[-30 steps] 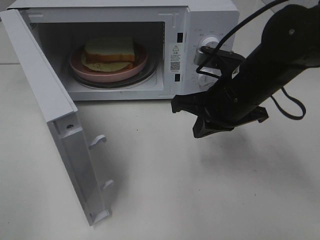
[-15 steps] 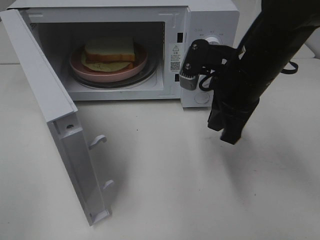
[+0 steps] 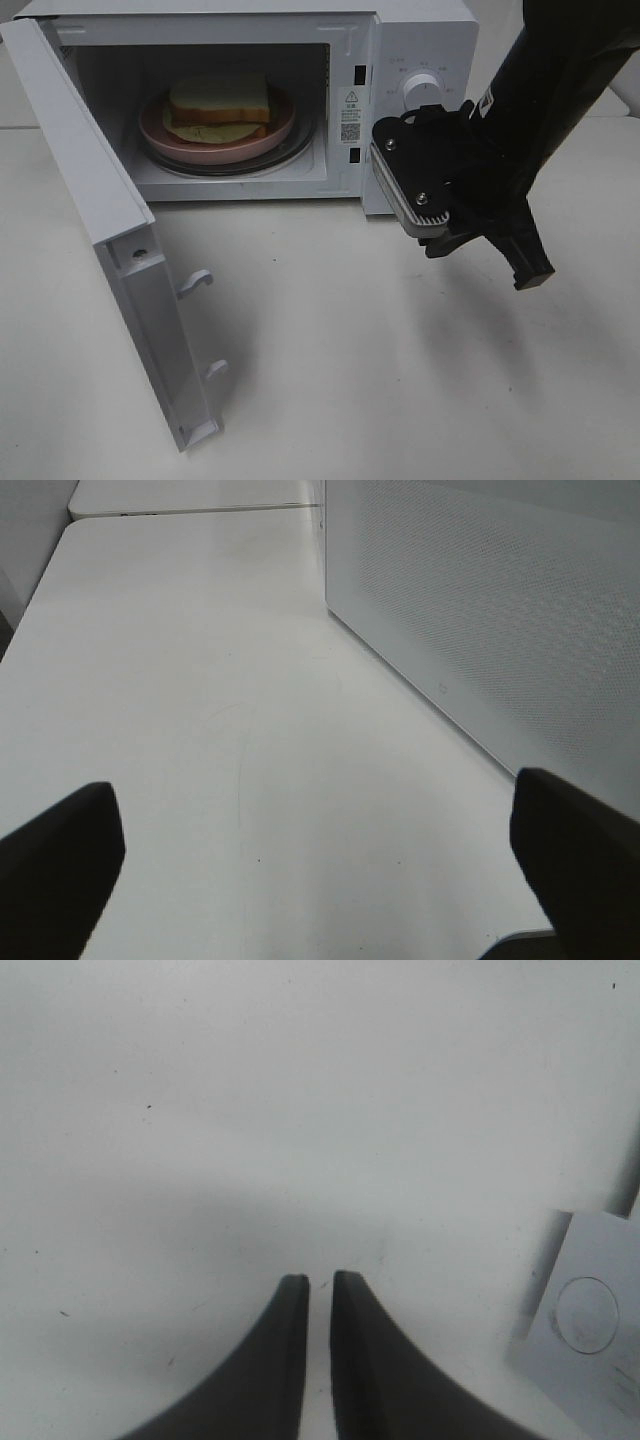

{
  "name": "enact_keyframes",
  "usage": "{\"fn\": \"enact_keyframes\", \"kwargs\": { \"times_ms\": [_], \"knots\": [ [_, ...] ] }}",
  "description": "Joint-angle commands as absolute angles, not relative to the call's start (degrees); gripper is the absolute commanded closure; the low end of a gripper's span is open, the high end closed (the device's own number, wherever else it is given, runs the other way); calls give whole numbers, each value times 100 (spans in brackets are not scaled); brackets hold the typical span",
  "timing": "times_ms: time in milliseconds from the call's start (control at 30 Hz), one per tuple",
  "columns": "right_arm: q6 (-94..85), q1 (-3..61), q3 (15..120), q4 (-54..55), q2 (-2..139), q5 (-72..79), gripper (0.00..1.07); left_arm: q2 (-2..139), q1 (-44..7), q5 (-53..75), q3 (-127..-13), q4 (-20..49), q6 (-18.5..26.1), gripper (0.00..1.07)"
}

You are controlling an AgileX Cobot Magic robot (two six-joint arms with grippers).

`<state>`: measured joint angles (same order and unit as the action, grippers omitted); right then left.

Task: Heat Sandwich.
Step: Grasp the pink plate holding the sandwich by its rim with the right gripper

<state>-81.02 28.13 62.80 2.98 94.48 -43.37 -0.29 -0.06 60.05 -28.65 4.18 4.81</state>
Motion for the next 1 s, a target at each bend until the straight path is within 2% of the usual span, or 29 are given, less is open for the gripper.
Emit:
{"fn": "enact_keyframes", "kwargs": {
  "times_ms": [33, 133, 167, 200, 233, 267, 300, 333, 367, 433, 533, 1000],
  "knots": [
    [-8245, 2796, 6297, 241, 9408, -4366, 89, -149, 11, 5942, -2842, 424, 458, 9],
    [-8199, 2796, 6297, 92, 9408, -4211, 72, -149, 11, 5942, -2842, 424, 458, 9],
    [-8199, 2796, 6297, 92, 9408, -4211, 72, -149, 11, 5942, -2842, 424, 458, 9],
    [-8176, 2802, 6297, 86, 9408, -4171, 66, -149, 11, 5942, -2842, 424, 458, 9],
    [-8073, 2802, 6297, 92, 9408, -4102, 53, -149, 11, 5942, -2842, 424, 458, 9],
    [-7998, 2807, 6314, 92, 9408, -4091, 45, -149, 11, 5942, -2842, 424, 458, 9],
    [-7998, 2807, 6314, 92, 9408, -4091, 45, -149, 11, 5942, -2842, 424, 458, 9],
    [-7895, 2813, 6337, 92, 9408, -4114, 37, -149, 11, 5942, -2842, 424, 458, 9],
    [-7678, 2813, 6377, 109, 9408, -4125, 23, -149, 11, 5942, -2842, 424, 458, 9],
    [-7517, 2876, 6429, 92, 9414, -4125, 12, -149, 11, 5942, -2842, 424, 458, 9],
    [-7426, 2945, 6572, 0, 9425, -4165, 8, -149, 11, 5942, -2842, 424, 458, 9],
    [-7454, 3283, 7093, -344, 9528, -3959, 12, -149, 11, 5942, -2842, 424, 458, 9]
  ]
}}
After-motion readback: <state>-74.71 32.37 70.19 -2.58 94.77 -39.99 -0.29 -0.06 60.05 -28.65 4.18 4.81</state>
